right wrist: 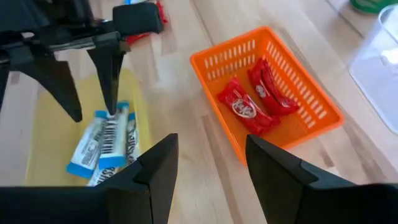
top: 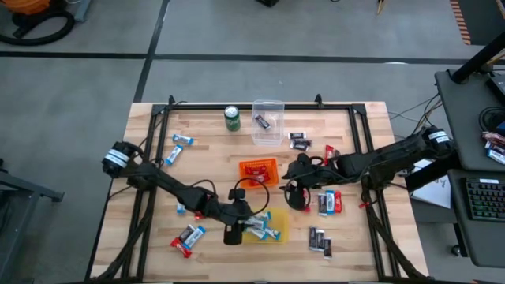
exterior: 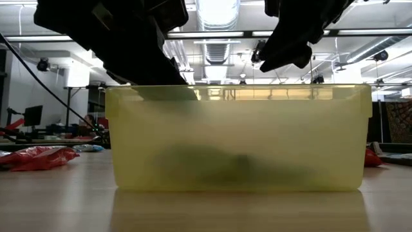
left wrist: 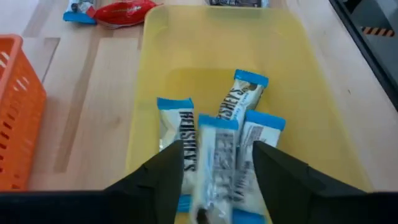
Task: Sort candy
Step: Put the black candy into the transparent bin
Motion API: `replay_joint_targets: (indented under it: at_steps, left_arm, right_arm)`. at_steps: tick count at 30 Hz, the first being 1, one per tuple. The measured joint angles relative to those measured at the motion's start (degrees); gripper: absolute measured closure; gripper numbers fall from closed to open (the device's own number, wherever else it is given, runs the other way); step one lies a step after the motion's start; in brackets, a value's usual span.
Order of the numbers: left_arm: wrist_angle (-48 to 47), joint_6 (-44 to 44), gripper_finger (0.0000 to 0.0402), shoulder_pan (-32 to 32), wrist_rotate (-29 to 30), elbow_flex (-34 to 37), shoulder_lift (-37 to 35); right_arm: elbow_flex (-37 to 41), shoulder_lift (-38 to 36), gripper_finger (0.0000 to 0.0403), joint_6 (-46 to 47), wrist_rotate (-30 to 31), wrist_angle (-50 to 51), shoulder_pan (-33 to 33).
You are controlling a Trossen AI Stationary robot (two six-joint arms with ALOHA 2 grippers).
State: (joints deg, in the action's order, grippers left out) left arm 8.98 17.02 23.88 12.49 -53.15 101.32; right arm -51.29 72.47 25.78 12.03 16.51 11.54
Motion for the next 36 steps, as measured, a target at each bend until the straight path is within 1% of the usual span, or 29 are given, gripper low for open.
replay_joint_targets:
  at_steps: [3,8,12,16,19,22,24,26,29,31,36]
  left_arm:
    - [-2.27,-0.89,0.021,-0.29,-0.58,0.0,-0.77]
    - [-7.65,-2.61,0.0209,-0.51,-0.39,0.02,-4.93]
    - [-10.42,-5.13,0.0211,-0.46,2.15,0.92,-10.15]
    - [-10.18,-8.23,0.0211,-0.46,4.75,3.58,-16.5]
    - [-10.2,-9.97,0.0211,-0.7,8.28,7.06,-22.15]
    - [-9.72,-10.85,0.0211,-1.54,11.44,10.73,-27.99]
    - [-8.06,-11.02,0.0211,-2.25,12.82,13.07,-31.47]
    - [-6.26,-11.06,0.0211,-3.09,13.35,15.69,-34.34]
    - [-0.43,-12.05,0.0211,-3.75,15.1,19.67,-37.52]
    - [3.67,-13.34,0.0211,-3.86,15.56,21.97,-38.92]
    - [9.6,-14.23,0.0211,-3.89,15.6,25.55,-40.74]
  right_arm:
    - [0.0,0.0,0.0228,1.66,0.15,0.89,-1.88]
    - [-0.03,0.0,0.0244,2.0,0.07,4.13,-8.27]
    - [-0.04,0.0,0.0263,2.32,0.11,10.91,-16.35]
    - [-0.02,0.08,0.0278,2.76,0.07,17.82,-26.09]
    - [0.02,1.02,0.0281,0.19,-0.41,20.53,-32.94]
    - [0.13,3.53,0.0277,-3.36,-3.33,20.63,-37.85]
    - [0.13,5.96,0.027,-5.83,-4.79,20.46,-39.63]
    - [0.15,8.58,0.0263,-7.64,-4.94,20.61,-40.53]
    - [0.21,11.78,0.0253,-9.16,-4.95,20.49,-41.3]
    - [0.2,13.51,0.0248,-9.43,-4.78,20.45,-41.75]
    - [0.2,16.51,0.0244,-10.59,-4.53,20.36,-42.26]
